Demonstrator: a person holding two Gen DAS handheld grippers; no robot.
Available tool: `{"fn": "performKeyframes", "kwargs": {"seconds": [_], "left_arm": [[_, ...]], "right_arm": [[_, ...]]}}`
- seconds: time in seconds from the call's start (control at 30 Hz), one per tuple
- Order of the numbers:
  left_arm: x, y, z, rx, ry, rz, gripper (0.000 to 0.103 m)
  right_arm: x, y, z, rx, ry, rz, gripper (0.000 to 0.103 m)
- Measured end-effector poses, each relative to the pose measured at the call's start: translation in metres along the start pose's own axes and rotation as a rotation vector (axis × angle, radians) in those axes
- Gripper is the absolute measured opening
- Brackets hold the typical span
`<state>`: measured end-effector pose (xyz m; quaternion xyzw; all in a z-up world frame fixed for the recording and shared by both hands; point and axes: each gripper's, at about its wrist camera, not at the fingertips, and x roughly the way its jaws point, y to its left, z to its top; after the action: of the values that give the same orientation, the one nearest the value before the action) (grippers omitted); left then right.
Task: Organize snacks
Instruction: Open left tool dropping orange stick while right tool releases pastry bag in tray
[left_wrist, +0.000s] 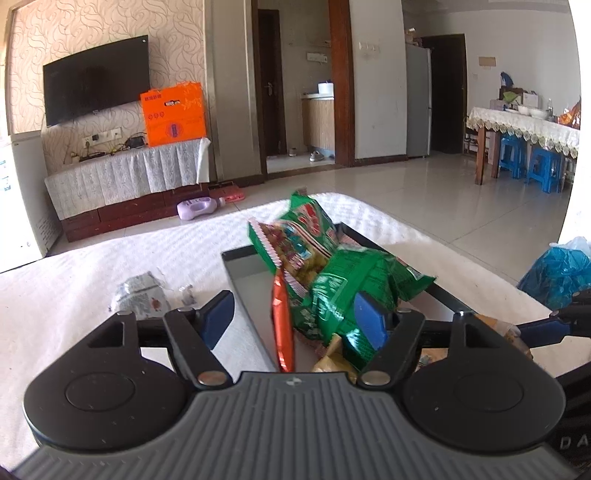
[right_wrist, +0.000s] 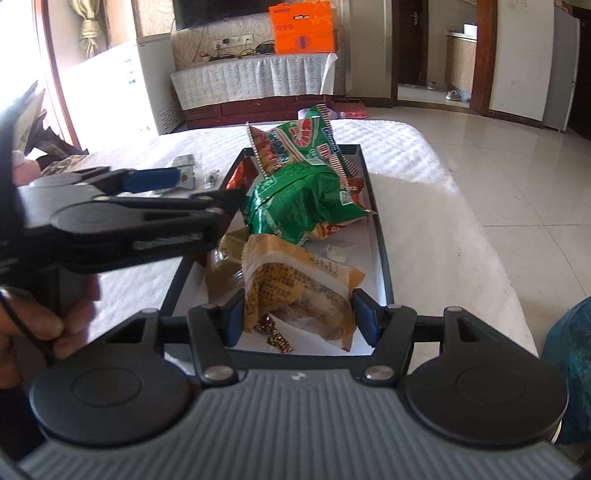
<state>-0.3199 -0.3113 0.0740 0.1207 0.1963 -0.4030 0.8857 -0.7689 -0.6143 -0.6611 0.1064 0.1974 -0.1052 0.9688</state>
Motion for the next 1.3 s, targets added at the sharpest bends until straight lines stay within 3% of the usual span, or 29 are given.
{"fn": "performKeyframes", "kwargs": {"seconds": [0.53, 1.3], "left_arm": [[-0.004, 0.064, -0.002, -0.187, 0.074, 0.141, 0.078], [-0.004, 0.075, -0.003, -0.195, 0.091, 0.181, 0.085]], "right_arm": [[0.014, 0.005, 0.001, -0.003, 0.025, -0.018, 0.062], [0.044, 0.006, 0.007, 0.003, 0.025, -0.053, 0.063]]}}
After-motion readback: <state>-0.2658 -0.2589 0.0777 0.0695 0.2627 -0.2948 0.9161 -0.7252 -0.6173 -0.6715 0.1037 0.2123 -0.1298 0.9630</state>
